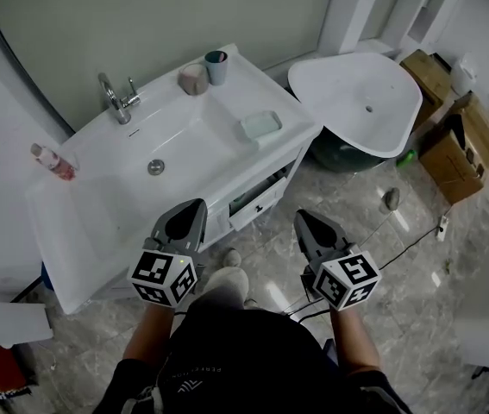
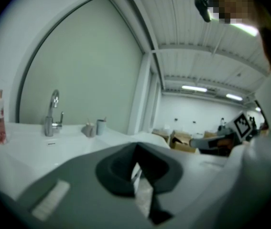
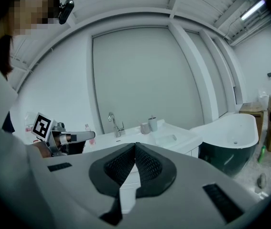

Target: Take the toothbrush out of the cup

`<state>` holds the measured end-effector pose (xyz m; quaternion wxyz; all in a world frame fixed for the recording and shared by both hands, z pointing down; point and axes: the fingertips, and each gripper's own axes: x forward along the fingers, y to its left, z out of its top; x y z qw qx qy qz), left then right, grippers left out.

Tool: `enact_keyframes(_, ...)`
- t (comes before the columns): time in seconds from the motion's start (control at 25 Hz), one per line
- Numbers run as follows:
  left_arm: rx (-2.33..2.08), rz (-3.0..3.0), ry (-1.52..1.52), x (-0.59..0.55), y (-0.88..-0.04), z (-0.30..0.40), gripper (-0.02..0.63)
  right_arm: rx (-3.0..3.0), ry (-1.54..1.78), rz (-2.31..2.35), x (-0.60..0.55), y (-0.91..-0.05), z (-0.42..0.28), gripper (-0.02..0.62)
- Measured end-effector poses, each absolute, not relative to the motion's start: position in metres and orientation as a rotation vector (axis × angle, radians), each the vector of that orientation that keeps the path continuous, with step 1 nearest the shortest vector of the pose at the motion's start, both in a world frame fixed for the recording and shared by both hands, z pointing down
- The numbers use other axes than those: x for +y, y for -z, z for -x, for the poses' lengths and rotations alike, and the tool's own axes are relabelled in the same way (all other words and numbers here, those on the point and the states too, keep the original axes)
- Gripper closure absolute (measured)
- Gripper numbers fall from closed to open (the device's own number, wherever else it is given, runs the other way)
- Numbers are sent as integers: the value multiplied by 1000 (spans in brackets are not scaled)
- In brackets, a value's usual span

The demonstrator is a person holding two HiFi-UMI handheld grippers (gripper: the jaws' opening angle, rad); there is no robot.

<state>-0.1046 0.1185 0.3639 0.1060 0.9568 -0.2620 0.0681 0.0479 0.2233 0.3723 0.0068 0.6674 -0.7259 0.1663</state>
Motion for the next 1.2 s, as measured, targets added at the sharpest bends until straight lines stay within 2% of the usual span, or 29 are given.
enact_keyframes(0.44,-751,-2803,-204,46,-369,57,598,-2337,-484,-1988,142,-369,-72,597)
enact_keyframes(1.2,-925,-2743,-295,-89,-378,80,592,-2432,-439,-1809,-31,-360,-77,595)
